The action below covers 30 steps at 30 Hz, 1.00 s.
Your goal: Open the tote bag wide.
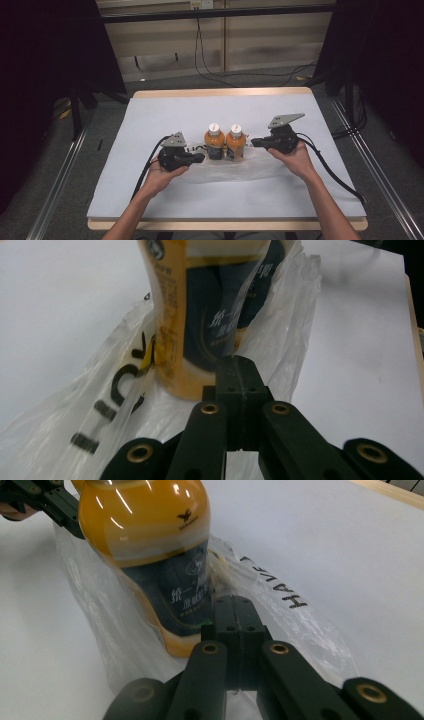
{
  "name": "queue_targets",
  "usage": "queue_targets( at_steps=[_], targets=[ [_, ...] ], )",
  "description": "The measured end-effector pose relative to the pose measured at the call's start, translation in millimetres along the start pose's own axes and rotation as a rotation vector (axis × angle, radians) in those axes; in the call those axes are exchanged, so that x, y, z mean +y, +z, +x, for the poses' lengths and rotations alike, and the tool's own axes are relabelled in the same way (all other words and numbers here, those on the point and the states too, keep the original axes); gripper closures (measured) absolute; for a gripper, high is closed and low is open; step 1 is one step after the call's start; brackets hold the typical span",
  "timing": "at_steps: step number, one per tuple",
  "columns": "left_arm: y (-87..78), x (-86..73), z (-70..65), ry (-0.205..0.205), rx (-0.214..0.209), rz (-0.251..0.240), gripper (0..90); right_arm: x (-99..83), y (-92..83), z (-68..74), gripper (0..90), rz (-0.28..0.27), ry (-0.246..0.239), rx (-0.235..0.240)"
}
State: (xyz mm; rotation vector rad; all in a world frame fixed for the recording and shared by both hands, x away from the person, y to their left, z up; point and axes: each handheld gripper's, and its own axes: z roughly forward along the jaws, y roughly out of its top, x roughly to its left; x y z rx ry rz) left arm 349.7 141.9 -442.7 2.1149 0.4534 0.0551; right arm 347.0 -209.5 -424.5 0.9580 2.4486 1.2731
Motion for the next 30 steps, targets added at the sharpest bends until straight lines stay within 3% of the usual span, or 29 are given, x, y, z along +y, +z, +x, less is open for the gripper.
queue_targets(
  at_steps=[11, 19, 27, 30],
  targets=[
    [24.1, 12.1, -15.2, 0.03, -0.032, -0.004, 90.0, 15.7, 12.5, -6.5, 90.0, -0.026, 0.002, 0.002],
    [35.5, 14.9, -18.1, 0.013, -0.016, -0.006, 90.0, 26.5, 29.3, -9.5, 90.0, -0.014, -0.02, 0.023],
    [49.5, 19.1, -19.2, 0.011, -0.007, 0.002, 90.0, 22.6, 43.4, -8.4, 90.0, 0.016, -0.016, 0.066],
    [55.7, 16.3, -18.4, 0.017, -0.001, 0.029, 90.0, 19.9, 47.6, -8.4, 90.0, 0.031, -0.005, 0.067]
  ],
)
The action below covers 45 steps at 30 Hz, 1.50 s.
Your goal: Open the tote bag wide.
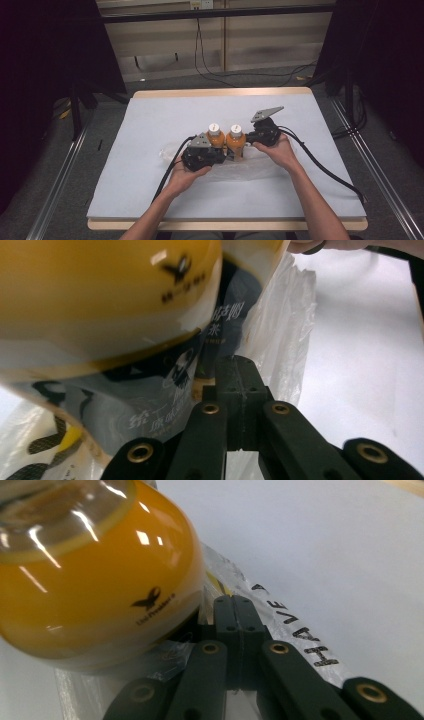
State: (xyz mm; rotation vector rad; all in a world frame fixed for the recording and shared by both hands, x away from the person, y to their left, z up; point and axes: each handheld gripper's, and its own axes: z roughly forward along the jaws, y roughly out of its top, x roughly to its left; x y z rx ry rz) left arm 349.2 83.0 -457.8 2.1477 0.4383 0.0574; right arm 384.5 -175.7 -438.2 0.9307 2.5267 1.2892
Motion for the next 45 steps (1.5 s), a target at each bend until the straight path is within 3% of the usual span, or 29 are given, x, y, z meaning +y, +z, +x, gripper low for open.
queue_targets(
  at_steps=[4, 9, 13, 22, 23, 29, 34, 39, 40, 43, 45],
  targets=[
    [3.7, -4.5, -0.7, 0.005, 0.002, 0.019, 90.0, -4.4, 7.9, -0.2, 90.0, 0.033, 0.006, -0.009],
    [10.9, -11.1, -3.1, 0.02, -0.008, 0.063, 90.0, -11.5, 14.5, -4.3, 90.0, 0.059, 0.031, 0.013],
    [11.3, -11.6, -5.4, 0.025, -0.001, 0.059, 90.0, -14.2, 18.4, -4.9, 90.0, 0.079, 0.035, 0.017],
    [16.1, -19.4, -13.4, 0.059, -0.011, 0.115, 90.0, -23.7, 33.8, -7.1, 90.0, 0.154, 0.046, -0.011],
    [16.6, -20.4, -14.3, 0.064, -0.012, 0.142, 90.0, -24.5, 35.6, -7.1, 90.0, 0.156, 0.039, -0.013],
    [18.3, -22.6, -15.1, 0.042, -0.021, 0.121, 90.0, -23.7, 37.2, -6.7, 90.0, 0.156, 0.031, -0.024],
    [17.4, -21.3, -17.4, 0.062, -0.036, 0.147, 90.0, -21.9, 38.7, -9.8, 90.0, 0.158, 0.048, -0.05],
    [16.4, -20.1, -19.9, 0.075, -0.061, 0.173, 90.0, -18.8, 40.7, -11.1, 90.0, 0.167, 0.031, -0.073],
    [17.4, -21.3, -22.2, 0.075, -0.075, 0.154, 90.0, -18.5, 41.9, -11.3, 90.0, 0.16, 0.032, -0.075],
    [14.9, -20.5, -27.0, 0.104, -0.077, 0.187, 90.0, -17.3, 43.5, -12.6, 90.0, 0.157, 0.033, -0.086],
    [16.0, -22.7, -28.6, 0.096, -0.087, 0.16, 90.0, -15.9, 44.7, -13.7, 90.0, 0.158, 0.027, -0.091]
  ],
)
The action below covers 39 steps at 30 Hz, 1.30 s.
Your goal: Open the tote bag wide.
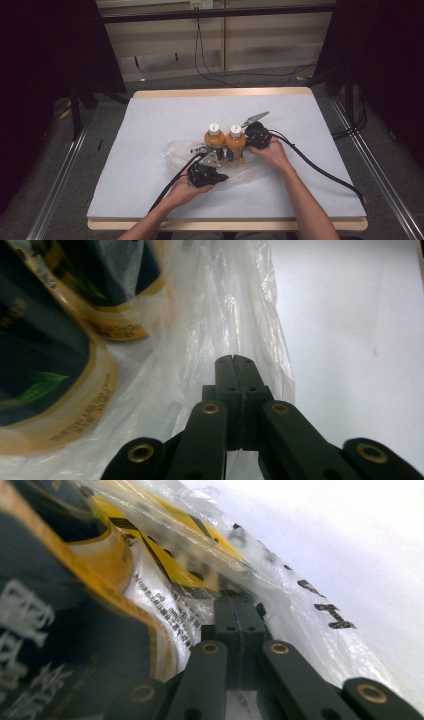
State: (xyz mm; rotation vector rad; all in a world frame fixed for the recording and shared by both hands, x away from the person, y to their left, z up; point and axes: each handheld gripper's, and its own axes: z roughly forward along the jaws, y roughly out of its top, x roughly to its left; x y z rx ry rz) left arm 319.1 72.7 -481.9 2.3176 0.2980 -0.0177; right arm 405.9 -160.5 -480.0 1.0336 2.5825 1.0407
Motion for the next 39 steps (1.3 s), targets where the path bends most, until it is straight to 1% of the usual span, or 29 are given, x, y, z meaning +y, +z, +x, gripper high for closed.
queue_targets(
  at_steps=[2, 3, 4, 5, 6, 9, 10, 11, 12, 13, 14, 16, 17, 18, 19, 20, 21, 22, 23, 25, 27, 28, 29, 30, 31, 34, 36, 38, 39],
  targets=[
    [-1.3, -1.0, 0.3, -0.011, -0.018, 0.007, 90.0, 0.9, 1.0, -0.6, 90.0, -0.002, 0.002, -0.001],
    [0.0, -2.5, 0.0, -0.018, -0.026, -0.018, 90.0, 1.6, 1.0, -0.1, 90.0, 0.006, 0.011, -0.008],
    [-0.1, -2.7, -0.7, -0.013, -0.023, -0.018, 90.0, 2.1, 1.4, -0.7, 90.0, 0.005, 0.009, -0.008],
    [-1.2, -2.3, -2.0, -0.013, -0.025, 0.0, 90.0, 2.5, 2.5, -2.2, 90.0, -0.004, -0.004, -0.009],
    [-0.3, -2.9, -2.8, -0.004, -0.038, -0.012, 90.0, 2.7, 3.0, -3.0, 90.0, -0.006, 0.004, -0.008],
    [-0.5, -3.5, -8.2, -0.008, -0.069, -0.004, 90.0, 4.5, 4.6, -5.2, 90.0, -0.006, 0.014, -0.01],
    [-0.3, -3.5, -9.4, 0.0, -0.074, -0.007, 90.0, 5.6, 5.1, -5.8, 90.0, -0.003, 0.015, -0.009],
    [-0.3, -3.1, -12.4, 0.008, -0.066, -0.003, 90.0, 6.3, 5.2, -6.1, 90.0, 0.004, 0.013, -0.014],
    [0.7, -3.2, -13.4, 0.014, -0.073, -0.013, 90.0, 7.7, 5.6, -6.9, 90.0, 0.008, 0.011, -0.008],
    [-0.5, -2.5, -14.0, 0.022, -0.078, 0.001, 90.0, 9.3, 5.9, -6.3, 90.0, 0.018, 0.013, -0.015],
    [0.0, -3.1, -15.8, 0.014, -0.072, -0.005, 90.0, 10.6, 6.8, -6.7, 90.0, 0.018, -0.001, -0.017],
    [-2.2, -2.6, -18.1, 0.035, -0.08, 0.021, 90.0, 12.1, 7.6, -7.4, 90.0, 0.024, 0.01, -0.025],
    [-1.3, -3.9, -20.4, 0.035, -0.092, 0.004, 90.0, 12.2, 8.4, -8.3, 90.0, 0.017, 0.019, -0.024],
    [-3.2, -3.3, -22.3, 0.044, -0.09, 0.031, 90.0, 12.5, 8.7, -9.2, 90.0, 0.018, 0.031, -0.021],
    [-3.2, -3.3, -22.3, 0.044, -0.09, 0.031, 90.0, 12.5, 8.7, -9.2, 90.0, 0.018, 0.031, -0.021],
    [-1.2, -4.7, -23.4, 0.045, -0.1, -0.001, 90.0, 12.9, 10.0, -10.8, 90.0, 0.006, 0.028, -0.024],
    [-2.9, -4.0, -23.9, 0.049, -0.096, 0.023, 90.0, 13.4, 10.6, -11.4, 90.0, 0.005, 0.031, -0.027],
    [-1.5, -5.3, -24.1, 0.039, -0.11, -0.002, 90.0, 14.1, 10.9, -11.1, 90.0, 0.01, 0.047, -0.029],
    [-1.6, -5.8, -24.0, 0.034, -0.116, -0.004, 90.0, 14.9, 11.9, -12.3, 90.0, 0.005, 0.036, -0.035],
    [-2.0, -6.0, -24.1, 0.037, -0.115, -0.002, 90.0, 17.0, 13.1, -13.0, 90.0, 0.011, 0.05, -0.045],
    [-1.8, -6.0, -24.8, 0.047, -0.117, -0.004, 90.0, 19.5, 15.2, -14.9, 90.0, 0.009, 0.044, -0.05],
    [-3.3, -5.4, -25.6, 0.051, -0.114, 0.019, 90.0, 21.2, 16.5, -15.3, 90.0, 0.011, 0.04, -0.065],
    [-2.4, -6.0, -26.6, 0.047, -0.118, 0.003, 90.0, 22.4, 18.0, -16.3, 90.0, 0.005, 0.039, -0.061],
    [-3.0, -6.0, -27.2, 0.05, -0.12, 0.011, 90.0, 23.6, 19.2, -17.1, 90.0, 0.004, 0.04, -0.066],
    [-2.7, -6.1, -27.6, 0.058, -0.122, 0.007, 90.0, 24.5, 20.2, -17.5, 90.0, 0.004, 0.052, -0.067],
    [-2.1, -7.0, -30.5, 0.05, -0.132, -0.004, 90.0, 26.6, 22.3, -20.7, 90.0, 0.0, 0.067, -0.06],
    [-2.8, -7.0, -30.9, 0.062, -0.142, 0.005, 90.0, 28.5, 23.5, -22.5, 90.0, 0.003, 0.066, -0.065],
    [-2.7, -7.3, -33.4, 0.061, -0.147, 0.004, 90.0, 30.6, 24.1, -23.9, 90.0, 0.017, 0.09, -0.067],
    [-3.4, -6.9, -34.8, 0.061, -0.146, 0.017, 90.0, 31.5, 25.2, -24.3, 90.0, 0.01, 0.103, -0.066]
  ],
)
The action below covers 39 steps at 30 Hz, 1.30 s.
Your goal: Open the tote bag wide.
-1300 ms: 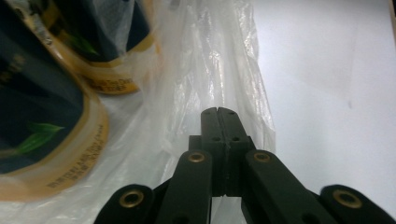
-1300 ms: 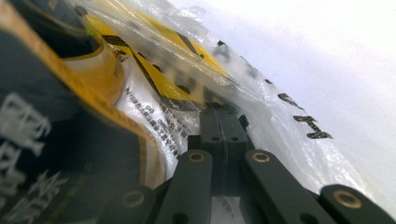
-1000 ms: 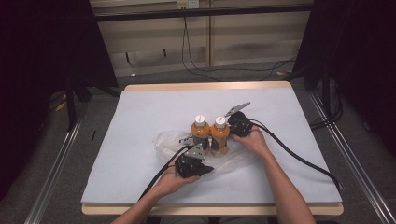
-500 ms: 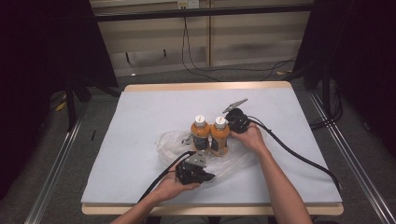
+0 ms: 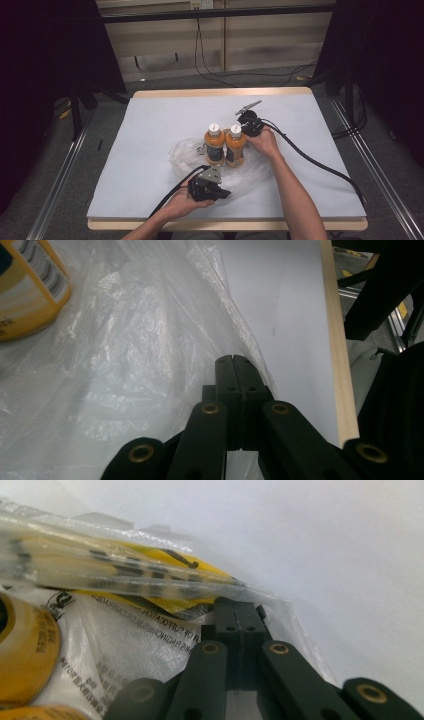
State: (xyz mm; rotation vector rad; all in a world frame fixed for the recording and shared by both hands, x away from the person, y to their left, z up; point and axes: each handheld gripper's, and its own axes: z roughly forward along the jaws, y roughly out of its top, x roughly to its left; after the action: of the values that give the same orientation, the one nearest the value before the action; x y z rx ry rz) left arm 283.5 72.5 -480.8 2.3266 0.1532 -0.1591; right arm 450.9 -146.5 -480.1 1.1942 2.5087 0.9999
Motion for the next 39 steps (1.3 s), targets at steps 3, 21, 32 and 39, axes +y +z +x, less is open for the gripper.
queue_targets(
  at_steps=[3, 21, 32, 39],
  targets=[
    [1.5, -0.1, -2.3, 0.006, -0.009, -0.011, 90.0, 1.8, 1.3, -0.8, 90.0, 0.002, 0.018, -0.008],
    [2.3, -0.4, -8.3, 0.016, -0.04, -0.003, 90.0, 14.0, 13.0, -4.7, 90.0, -0.012, 0.06, -0.086],
    [1.6, 1.7, -8.7, 0.021, -0.047, 0.02, 90.0, 21.2, 17.5, -2.7, 90.0, -0.002, 0.036, -0.142],
    [-5.2, 4.7, -4.2, -0.001, -0.033, -0.01, 90.0, 23.9, 6.9, -4.3, 90.0, -0.043, 0.055, -0.045]
  ],
)
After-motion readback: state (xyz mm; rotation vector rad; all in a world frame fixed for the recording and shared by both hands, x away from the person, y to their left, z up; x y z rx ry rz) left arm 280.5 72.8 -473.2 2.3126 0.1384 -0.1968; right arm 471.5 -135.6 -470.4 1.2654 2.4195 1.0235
